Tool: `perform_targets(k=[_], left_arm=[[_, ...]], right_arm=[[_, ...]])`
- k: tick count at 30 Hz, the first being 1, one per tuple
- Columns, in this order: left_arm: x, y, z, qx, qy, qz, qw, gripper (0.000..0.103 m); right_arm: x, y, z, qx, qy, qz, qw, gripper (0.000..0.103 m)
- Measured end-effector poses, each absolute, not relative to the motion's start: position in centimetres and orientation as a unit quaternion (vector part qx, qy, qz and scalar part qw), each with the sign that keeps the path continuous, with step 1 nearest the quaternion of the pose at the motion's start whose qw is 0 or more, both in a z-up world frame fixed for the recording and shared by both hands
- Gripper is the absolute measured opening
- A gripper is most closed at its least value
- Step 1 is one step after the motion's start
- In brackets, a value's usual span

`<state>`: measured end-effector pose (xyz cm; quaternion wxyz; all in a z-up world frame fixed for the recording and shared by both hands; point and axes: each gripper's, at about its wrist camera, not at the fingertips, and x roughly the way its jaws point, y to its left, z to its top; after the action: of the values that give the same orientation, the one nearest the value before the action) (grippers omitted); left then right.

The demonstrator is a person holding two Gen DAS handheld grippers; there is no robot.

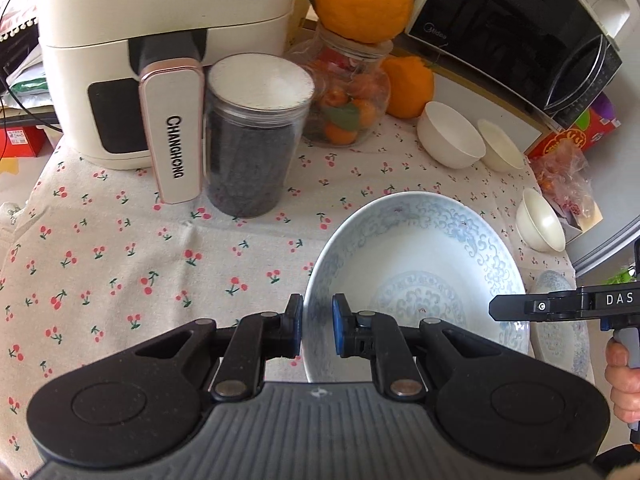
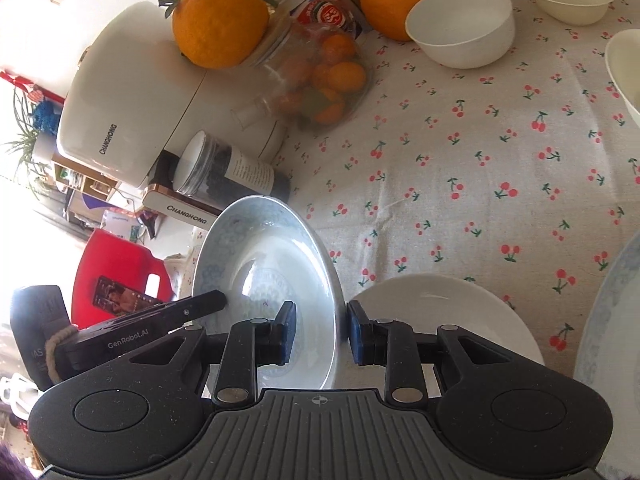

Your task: Organize plates and bowls

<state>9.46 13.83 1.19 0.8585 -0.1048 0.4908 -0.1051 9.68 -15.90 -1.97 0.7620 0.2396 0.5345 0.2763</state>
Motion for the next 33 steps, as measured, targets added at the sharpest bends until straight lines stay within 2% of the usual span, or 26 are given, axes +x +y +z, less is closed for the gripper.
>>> perform_targets(k=[33], left_arm=[[11.6, -1.9, 0.2, -0.063, 0.499, -0.194, 0.842, 0.013]], right_arm=[[6.7, -32.2, -2.4, 0.318, 0.508, 0.162, 0.784, 0.027]])
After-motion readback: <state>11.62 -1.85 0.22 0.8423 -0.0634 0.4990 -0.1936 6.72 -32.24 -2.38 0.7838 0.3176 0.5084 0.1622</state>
